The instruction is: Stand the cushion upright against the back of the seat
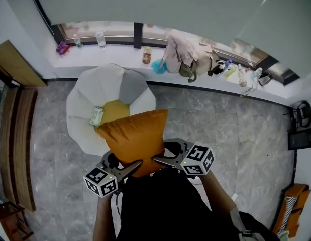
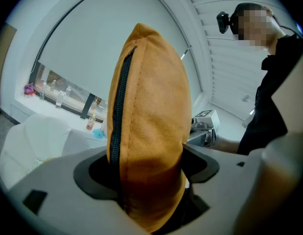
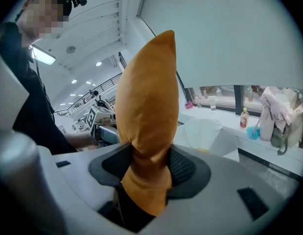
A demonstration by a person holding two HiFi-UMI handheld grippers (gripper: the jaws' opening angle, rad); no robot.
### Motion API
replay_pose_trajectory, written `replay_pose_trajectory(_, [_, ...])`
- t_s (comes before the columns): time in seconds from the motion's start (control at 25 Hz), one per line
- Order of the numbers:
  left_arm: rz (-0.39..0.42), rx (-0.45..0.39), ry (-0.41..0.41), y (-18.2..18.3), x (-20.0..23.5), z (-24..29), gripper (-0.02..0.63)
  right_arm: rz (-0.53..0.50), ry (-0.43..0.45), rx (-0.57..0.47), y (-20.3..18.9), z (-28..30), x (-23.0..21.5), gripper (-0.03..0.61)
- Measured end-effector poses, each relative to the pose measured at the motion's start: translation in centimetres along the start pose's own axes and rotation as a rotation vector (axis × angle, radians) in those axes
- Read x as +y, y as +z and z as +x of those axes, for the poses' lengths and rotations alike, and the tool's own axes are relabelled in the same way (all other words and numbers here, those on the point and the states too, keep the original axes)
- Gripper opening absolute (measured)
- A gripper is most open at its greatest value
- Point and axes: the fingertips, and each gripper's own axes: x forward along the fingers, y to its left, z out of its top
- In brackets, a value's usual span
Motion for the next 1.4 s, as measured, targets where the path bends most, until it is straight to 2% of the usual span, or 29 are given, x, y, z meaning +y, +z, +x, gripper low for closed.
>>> replay_pose_trajectory(0.32, [-0.065, 0.023, -0.027, 0.4, 4.6, -0.3, 0.389, 0.036, -0.011, 0.041, 1.1, 3.8, -1.8, 0.244])
replay_pose_trajectory(0.64, [-0.1, 0.045, -0.006, 1.5, 7.9, 0.2, 0.397, 0.023, 0.008, 0.075, 2.9, 6.2, -4.2, 0.244])
replay_pose_trajectory(1.12, [-0.217, 0.018, 0.223, 4.8, 13.3, 4.0, 0.403, -0.072, 0.197, 0.2, 7.1, 9.1, -11.9, 0.242])
replay_pose_trajectory(1.4, [-0.28, 0.01, 0.356, 7.5, 15.9, 8.8, 0.403, -0.153, 0.314, 0.283, 9.8, 9.2, -18.3, 0.242])
